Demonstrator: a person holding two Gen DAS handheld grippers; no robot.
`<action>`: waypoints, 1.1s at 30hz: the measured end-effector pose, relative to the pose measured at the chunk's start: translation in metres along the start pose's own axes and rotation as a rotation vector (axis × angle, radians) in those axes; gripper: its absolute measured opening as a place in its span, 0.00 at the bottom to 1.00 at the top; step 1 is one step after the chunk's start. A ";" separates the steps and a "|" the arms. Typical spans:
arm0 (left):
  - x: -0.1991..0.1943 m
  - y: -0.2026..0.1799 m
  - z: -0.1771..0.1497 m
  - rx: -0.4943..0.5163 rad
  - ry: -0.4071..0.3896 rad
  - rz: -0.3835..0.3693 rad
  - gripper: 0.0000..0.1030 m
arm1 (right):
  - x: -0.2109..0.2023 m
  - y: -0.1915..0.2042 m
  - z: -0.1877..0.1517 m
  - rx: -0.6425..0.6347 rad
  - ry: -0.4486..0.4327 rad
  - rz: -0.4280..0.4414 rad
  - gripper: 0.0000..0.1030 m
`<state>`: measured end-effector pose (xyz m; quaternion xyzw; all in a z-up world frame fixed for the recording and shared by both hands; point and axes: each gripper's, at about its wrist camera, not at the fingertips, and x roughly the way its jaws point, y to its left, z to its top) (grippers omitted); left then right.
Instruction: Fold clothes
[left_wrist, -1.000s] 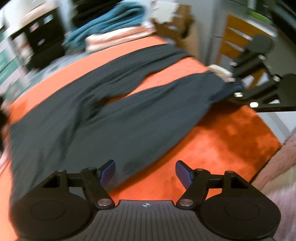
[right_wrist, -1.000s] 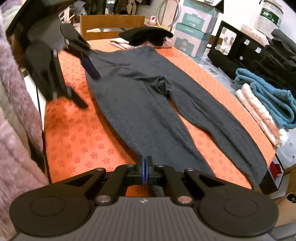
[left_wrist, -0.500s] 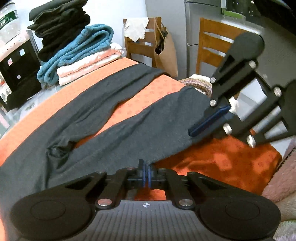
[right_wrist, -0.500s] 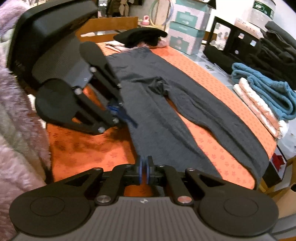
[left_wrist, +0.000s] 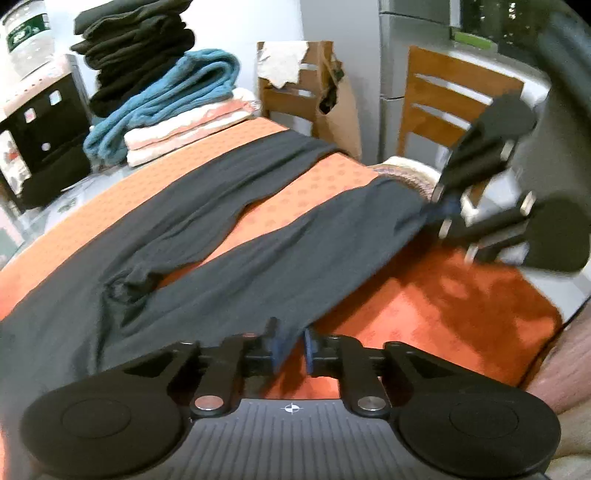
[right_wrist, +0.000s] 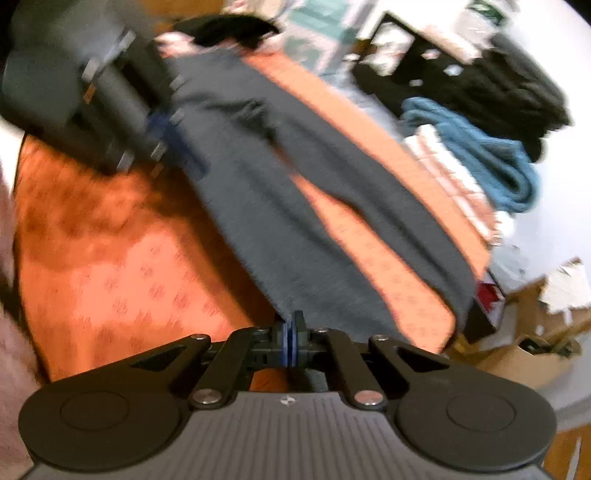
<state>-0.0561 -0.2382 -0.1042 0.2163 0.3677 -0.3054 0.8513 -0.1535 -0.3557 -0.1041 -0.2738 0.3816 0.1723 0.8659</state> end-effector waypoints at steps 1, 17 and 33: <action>0.001 0.003 -0.004 -0.005 0.006 0.018 0.29 | -0.005 -0.003 0.003 0.022 -0.009 -0.016 0.02; -0.037 0.117 -0.100 -0.212 0.089 0.329 0.40 | -0.033 -0.032 0.048 0.159 -0.039 -0.161 0.02; -0.099 0.220 -0.148 -0.125 -0.023 0.252 0.05 | -0.038 -0.002 0.076 0.364 0.082 -0.397 0.02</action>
